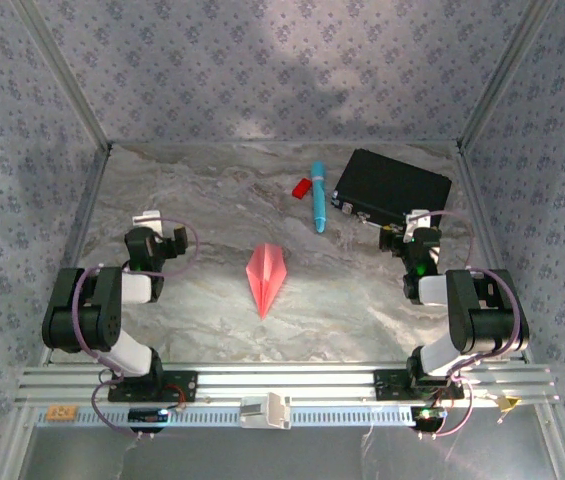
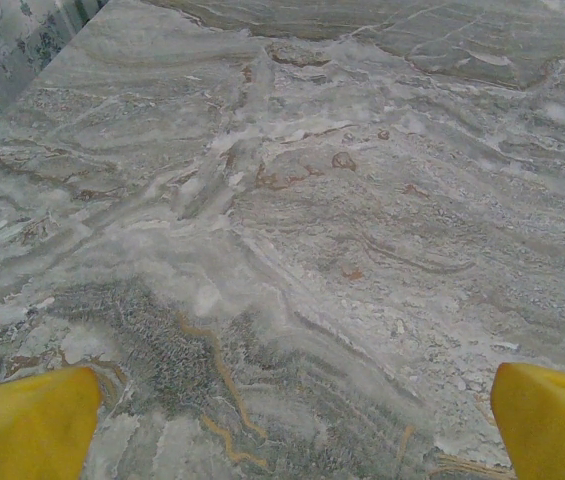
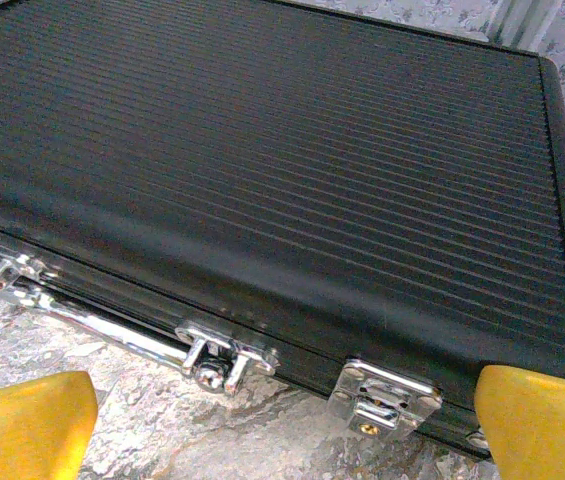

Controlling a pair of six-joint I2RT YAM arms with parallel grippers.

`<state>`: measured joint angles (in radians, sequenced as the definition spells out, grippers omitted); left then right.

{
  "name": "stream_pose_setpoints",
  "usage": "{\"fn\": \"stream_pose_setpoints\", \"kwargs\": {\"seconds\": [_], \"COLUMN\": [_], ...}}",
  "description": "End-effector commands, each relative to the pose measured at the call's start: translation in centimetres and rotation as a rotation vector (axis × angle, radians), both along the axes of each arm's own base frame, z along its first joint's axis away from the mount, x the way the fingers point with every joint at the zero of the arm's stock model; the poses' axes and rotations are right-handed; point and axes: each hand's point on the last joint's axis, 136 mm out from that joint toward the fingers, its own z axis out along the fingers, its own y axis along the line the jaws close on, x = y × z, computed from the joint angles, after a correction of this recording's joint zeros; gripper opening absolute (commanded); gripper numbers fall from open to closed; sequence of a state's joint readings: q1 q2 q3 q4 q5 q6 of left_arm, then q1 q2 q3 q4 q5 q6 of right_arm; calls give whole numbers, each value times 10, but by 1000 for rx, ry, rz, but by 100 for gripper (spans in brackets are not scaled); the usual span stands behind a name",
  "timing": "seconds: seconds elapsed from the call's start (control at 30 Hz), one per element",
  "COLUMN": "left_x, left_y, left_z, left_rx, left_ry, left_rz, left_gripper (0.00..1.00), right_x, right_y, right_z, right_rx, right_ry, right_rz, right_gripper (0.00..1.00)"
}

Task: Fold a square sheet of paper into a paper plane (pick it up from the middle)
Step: Reset both arms

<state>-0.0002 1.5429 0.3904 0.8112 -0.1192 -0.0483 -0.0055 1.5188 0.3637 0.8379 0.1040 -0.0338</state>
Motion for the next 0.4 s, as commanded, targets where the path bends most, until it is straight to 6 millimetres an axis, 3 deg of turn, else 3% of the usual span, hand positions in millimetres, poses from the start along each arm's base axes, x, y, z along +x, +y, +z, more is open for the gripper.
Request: {"fn": "stream_pose_setpoints", "kwargs": {"seconds": [0.0,0.37], "left_x": [7,7], "left_y": [0,0], "left_z": [12,13], "left_rx": [9,10], "left_ry": [-34,-35], "left_rz": [-10,-10], "left_gripper": [100,100], "right_x": [5,5], "right_y": [-5,-5], "right_z": [4,4], "right_rx": [12,10], "right_ry": [-4,-6], "right_rz": [-23,-22], "right_gripper": [99,99]}}
